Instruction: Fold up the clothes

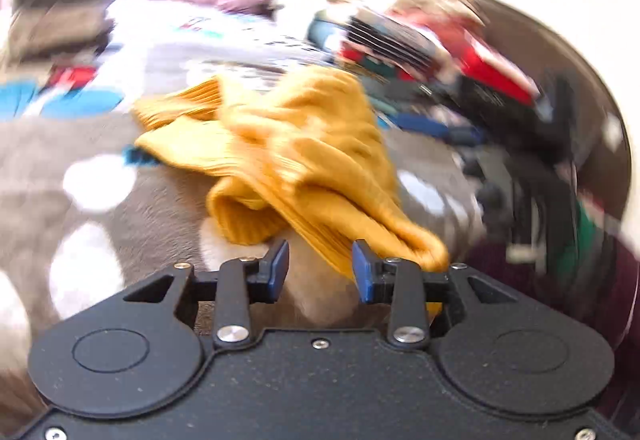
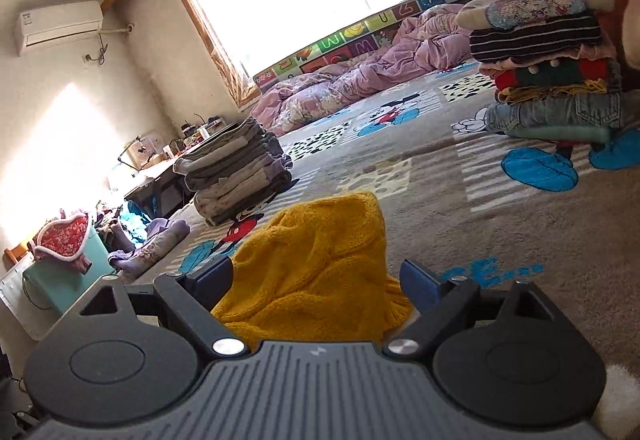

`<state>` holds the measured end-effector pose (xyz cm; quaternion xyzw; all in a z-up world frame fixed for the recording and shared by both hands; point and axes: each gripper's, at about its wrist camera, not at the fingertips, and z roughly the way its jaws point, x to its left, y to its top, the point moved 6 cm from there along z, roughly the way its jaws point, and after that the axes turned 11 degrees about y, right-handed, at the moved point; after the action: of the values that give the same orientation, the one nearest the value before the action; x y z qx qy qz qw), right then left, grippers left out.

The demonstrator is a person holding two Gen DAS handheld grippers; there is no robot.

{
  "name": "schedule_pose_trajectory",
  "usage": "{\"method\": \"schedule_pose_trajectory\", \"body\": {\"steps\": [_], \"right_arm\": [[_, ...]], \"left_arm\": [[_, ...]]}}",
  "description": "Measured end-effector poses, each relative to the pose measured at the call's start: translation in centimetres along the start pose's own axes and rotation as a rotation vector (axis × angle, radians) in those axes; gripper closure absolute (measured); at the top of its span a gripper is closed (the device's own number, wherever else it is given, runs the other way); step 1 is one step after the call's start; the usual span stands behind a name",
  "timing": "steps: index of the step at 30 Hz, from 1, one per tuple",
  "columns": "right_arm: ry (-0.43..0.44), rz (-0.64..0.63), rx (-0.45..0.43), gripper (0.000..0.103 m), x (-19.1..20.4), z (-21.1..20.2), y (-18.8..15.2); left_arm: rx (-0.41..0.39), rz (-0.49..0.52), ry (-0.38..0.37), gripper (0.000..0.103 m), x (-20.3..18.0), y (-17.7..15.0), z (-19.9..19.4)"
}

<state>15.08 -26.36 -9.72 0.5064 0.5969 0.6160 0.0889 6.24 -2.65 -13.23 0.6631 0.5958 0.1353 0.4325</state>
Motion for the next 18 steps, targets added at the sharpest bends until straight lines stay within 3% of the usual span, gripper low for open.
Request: {"method": "schedule_pose_trajectory", "body": {"steps": [3, 4, 8, 9, 11, 13, 15, 18], "right_arm": [[-0.031, -0.023, 0.053, 0.008, 0.4, 2.1, 0.7], [-0.046, -0.03, 0.074, 0.004, 0.4, 2.8, 0.9], [-0.069, 0.003, 0.154, 0.004, -1.2, 5.5, 1.1], [-0.054, 0.036, 0.168, 0.006, -1.8, 6.1, 1.0], [-0.014, 0.11, 0.201, 0.031, -3.0, 7.2, 0.5], [-0.005, 0.136, 0.222, 0.043, -3.5, 7.9, -0.2], [0.025, 0.148, 0.214, 0.053, -3.3, 8.2, -0.6], [0.113, 0.191, 0.155, 0.064, -2.0, 8.4, 0.4]], "left_arm": [[0.021, -0.229, -0.05, 0.043, 1.6, 1.5, 1.8], [0.028, -0.277, -0.064, 0.042, 1.9, 1.6, 2.4], [0.077, -0.463, -0.12, 0.04, 3.8, 2.1, 5.0], [0.085, -0.504, -0.136, 0.04, 4.1, 2.2, 5.7], [0.073, -0.563, -0.162, 0.04, 4.1, 2.4, 7.0], [0.044, -0.579, -0.163, 0.051, 4.3, 3.1, 7.6], [0.002, -0.549, -0.162, 0.063, 4.6, 4.8, 7.4], [-0.065, -0.429, -0.159, 0.067, 3.9, 8.9, 7.1]]}}
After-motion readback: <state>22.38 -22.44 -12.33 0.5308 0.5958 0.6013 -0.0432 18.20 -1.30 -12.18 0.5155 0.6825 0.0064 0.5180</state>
